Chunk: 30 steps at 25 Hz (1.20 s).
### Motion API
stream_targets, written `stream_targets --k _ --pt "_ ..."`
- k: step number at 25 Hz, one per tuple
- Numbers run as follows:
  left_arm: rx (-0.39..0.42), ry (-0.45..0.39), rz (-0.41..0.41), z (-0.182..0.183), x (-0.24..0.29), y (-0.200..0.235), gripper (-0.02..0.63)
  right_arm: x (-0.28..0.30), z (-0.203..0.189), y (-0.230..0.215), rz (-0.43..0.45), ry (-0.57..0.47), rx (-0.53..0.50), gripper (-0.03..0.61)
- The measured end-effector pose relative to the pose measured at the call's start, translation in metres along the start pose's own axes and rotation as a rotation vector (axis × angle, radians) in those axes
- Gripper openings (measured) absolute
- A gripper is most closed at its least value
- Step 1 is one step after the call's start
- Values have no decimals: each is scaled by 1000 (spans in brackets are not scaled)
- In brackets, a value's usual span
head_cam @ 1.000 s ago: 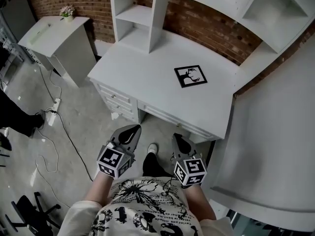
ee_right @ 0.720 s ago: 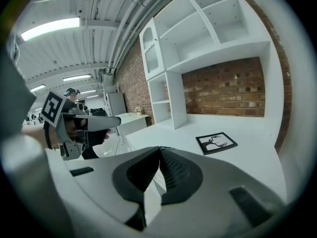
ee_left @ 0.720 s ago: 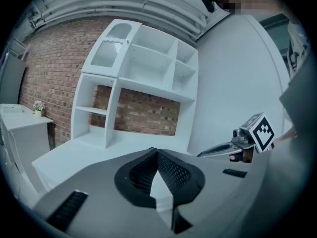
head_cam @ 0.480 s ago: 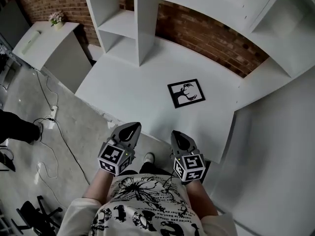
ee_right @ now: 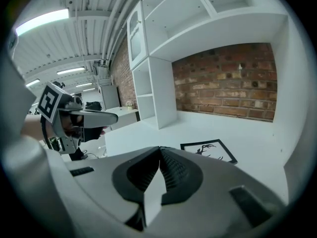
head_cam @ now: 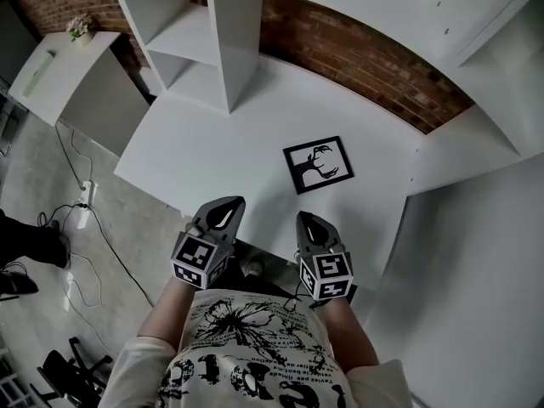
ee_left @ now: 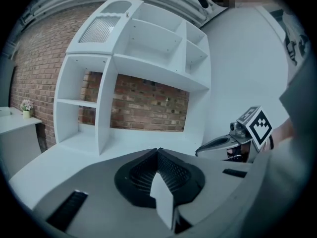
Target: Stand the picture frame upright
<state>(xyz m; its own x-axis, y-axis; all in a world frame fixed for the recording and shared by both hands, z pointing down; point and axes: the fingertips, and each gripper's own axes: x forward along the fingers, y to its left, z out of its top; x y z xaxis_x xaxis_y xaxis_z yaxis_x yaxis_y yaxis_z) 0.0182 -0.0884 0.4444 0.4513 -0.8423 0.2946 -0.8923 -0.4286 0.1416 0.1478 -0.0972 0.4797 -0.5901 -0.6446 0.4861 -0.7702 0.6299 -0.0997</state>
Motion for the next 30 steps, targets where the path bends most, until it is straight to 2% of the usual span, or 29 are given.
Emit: stream_targets --k 9,14,16,19,22,30 --pt "-7 40 -122 -2 62 43 8 66 9 -26 -65 79 -20 3" --pt "-16 90 -181 -13 93 72 8 109 1 -40 -102 170 -26 6" --pt "10 99 -203 -15 102 81 8 126 -5 -46 -112 214 -31 60" --pt "25 110 -230 -17 114 95 8 150 -16 -57 -143 278 -39 63" --pt "3 126 -256 -19 125 106 8 167 -28 -69 -175 352 -40 109" --pt "8 177 -331 -29 142 124 8 196 -52 -89 -233 518 -41 109"
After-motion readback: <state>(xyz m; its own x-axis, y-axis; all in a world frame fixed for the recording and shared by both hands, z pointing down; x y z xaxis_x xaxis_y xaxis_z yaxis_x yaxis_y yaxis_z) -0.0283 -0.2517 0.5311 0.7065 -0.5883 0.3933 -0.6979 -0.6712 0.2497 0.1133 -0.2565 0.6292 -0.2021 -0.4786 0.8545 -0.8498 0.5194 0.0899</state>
